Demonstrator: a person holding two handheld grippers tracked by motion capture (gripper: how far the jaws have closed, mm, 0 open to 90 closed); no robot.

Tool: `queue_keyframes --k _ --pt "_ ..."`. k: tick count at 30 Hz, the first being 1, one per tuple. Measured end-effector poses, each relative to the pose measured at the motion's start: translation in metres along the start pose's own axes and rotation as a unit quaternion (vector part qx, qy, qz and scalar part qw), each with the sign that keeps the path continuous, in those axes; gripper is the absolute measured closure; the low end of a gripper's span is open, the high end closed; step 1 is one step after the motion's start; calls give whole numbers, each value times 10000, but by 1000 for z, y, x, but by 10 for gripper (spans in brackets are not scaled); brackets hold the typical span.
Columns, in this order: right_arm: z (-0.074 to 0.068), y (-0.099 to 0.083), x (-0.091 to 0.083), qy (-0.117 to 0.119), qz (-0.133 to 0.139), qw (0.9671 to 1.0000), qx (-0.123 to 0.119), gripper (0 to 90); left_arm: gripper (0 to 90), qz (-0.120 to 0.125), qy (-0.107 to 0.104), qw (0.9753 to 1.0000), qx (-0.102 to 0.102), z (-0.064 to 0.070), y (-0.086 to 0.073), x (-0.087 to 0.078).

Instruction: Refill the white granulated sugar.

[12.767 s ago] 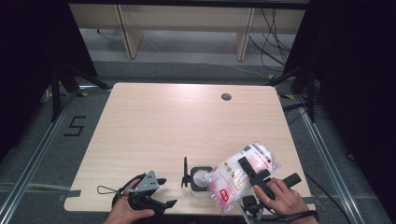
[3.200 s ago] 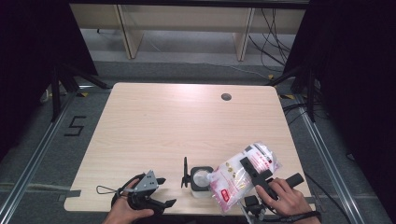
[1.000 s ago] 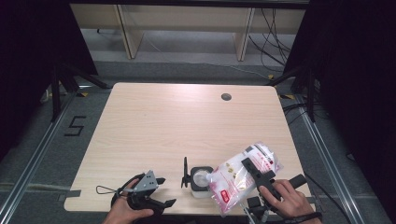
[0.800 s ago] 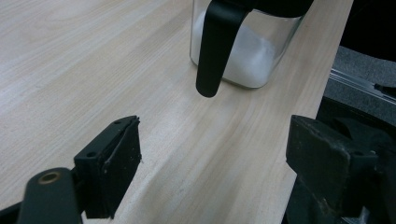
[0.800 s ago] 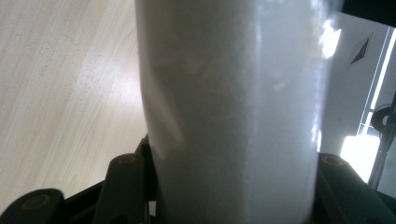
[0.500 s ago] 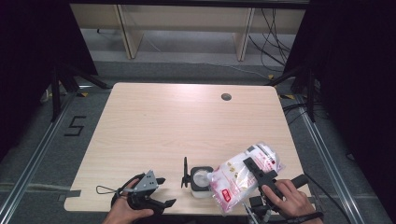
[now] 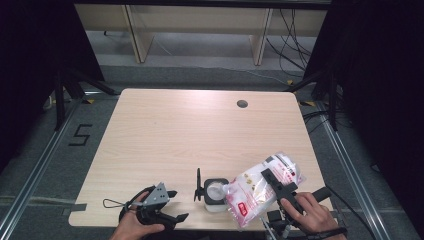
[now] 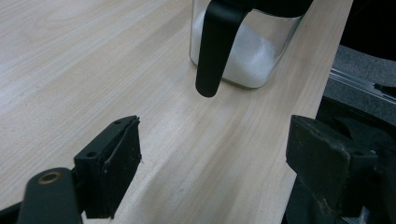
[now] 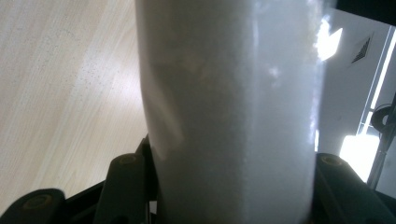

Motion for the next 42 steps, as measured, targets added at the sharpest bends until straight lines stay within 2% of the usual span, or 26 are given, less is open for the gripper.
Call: queue_keyframes --k 2,4,11,12,15,17,18,20,21,23,26,27,30,32,34,35,37,39,41,42 --pt "-1 1 0 21 -9 10000 -4 515 175 -56 14 10000 68 -1 0 -1" --pt "-1 1 1 14 5 10000 -48 515 175 5 -2 10000 -3 0 0 0" --pt "-1 2 0 110 -91 9999 -68 515 175 -30 12 10000 37 0 0 -1" --pt "-1 2 0 98 -72 9999 -66 515 175 40 -9 10000 -35 1 0 0" --pt "-2 2 1 86 -76 9999 -49 515 175 0 -1 10000 1 0 0 0" --pt "-2 2 1 100 -68 9999 -51 515 175 -85 19 9999 100 -1 0 -1" --pt "-1 2 0 143 -119 9998 -55 515 175 -34 11 10000 41 -1 0 0" --pt "-1 2 1 68 -27 9999 -73 516 175 -2 0 10000 3 0 0 0" --pt "-2 2 0 141 -120 9998 -37 516 175 1 -3 10000 3 0 0 0" --pt "-1 2 0 98 -38 9999 -19 516 175 7 -2 10000 -5 0 0 0" --pt "-2 2 0 67 -27 10000 53 516 175 -80 20 9999 94 -1 0 -1" --pt "-1 2 0 52 9 10000 25 516 175 10 -3 10000 -7 0 0 0" --pt "1 1 1 75 44 10000 31 516 175 42 -3 10000 -38 1 0 0" --pt "1 0 1 34 91 9999 -43 516 175 1 -2 10000 4 0 0 0" --pt "0 0 1 50 68 10000 21 516 175 -2 2 10000 6 0 0 0" --pt "1 0 1 29 92 9999 -58 516 175 -32 11 10000 40 0 0 0" --pt "0 1 0 111 19 9999 6 516 175 6 -2 10000 -4 0 0 0" --pt "0 1 1 53 42 10000 13 516 175 7 14 10000 5 0 0 0" --pt "-1 2 0 147 -40 9999 60 516 175 38 -4 10000 -39 1 0 0" --pt "-1 2 0 153 -45 9999 54 516 175 -1 -1 10000 6 0 0 0"
Point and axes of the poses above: each handheld gripper's, and its own axes: x roughly forward along the jaws, y roughly out of its top, z roughly to its right, the point moved 1 cm from there along x, roughly forward along the jaws
